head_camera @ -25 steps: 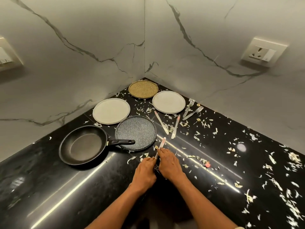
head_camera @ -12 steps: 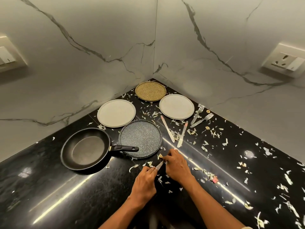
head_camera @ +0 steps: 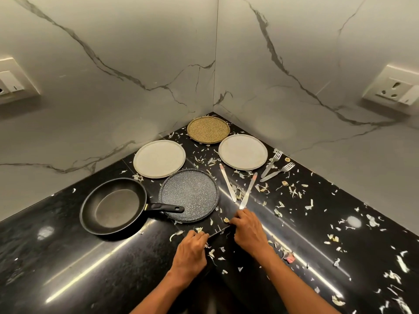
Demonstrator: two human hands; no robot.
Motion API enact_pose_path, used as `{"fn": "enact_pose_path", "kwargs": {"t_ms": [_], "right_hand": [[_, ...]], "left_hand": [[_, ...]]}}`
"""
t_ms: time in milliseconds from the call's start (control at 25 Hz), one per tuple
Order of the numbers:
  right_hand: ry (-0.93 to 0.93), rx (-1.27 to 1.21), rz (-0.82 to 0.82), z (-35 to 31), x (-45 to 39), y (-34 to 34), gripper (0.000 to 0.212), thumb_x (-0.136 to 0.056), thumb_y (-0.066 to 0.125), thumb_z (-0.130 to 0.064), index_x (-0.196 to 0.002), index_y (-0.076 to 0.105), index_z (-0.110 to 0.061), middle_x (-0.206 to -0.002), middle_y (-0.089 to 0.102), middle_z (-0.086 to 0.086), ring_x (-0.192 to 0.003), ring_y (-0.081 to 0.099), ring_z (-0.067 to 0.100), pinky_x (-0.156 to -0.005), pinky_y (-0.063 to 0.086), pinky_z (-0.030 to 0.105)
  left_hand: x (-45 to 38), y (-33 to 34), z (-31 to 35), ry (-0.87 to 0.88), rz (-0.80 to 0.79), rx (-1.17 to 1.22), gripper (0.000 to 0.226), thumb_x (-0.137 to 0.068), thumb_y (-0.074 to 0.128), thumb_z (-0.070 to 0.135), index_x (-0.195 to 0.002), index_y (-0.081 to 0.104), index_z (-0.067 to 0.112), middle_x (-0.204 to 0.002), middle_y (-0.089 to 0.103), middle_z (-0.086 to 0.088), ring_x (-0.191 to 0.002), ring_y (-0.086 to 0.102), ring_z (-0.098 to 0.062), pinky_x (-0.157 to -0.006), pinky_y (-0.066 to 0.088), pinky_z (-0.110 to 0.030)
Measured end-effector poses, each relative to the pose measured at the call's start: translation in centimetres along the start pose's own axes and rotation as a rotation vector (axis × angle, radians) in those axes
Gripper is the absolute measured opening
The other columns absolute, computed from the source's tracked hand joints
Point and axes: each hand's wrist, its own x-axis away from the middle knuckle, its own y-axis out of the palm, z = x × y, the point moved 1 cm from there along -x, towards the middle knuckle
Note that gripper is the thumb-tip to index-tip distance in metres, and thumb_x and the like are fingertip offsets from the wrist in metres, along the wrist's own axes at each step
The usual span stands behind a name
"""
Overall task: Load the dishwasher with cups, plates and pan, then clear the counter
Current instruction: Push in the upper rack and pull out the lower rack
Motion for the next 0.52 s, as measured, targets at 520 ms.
{"fn": "enact_pose_path", "kwargs": {"t_ms": [520], "right_hand": [[-0.128, -0.212, 0.21, -0.2, 1.4, -0.5, 0.02, -0.071, 0.089, -0.008, -0.078, 0.076, -0.021, -0.074, 0.054, -0.006, -0.072, 0.049, 0.015, -0.059, 0.045, 0.034]], "left_hand": [[0.5, -1.6, 1.3, -0.314, 0.143, 0.057, 0.025, -0.072, 0.076, -0.002, -0.07, 0.065, 0.02, -0.067, 0.058, 0.011, -0.068, 0.052, -0.011, -0.051, 0.048, -0.029]]}}
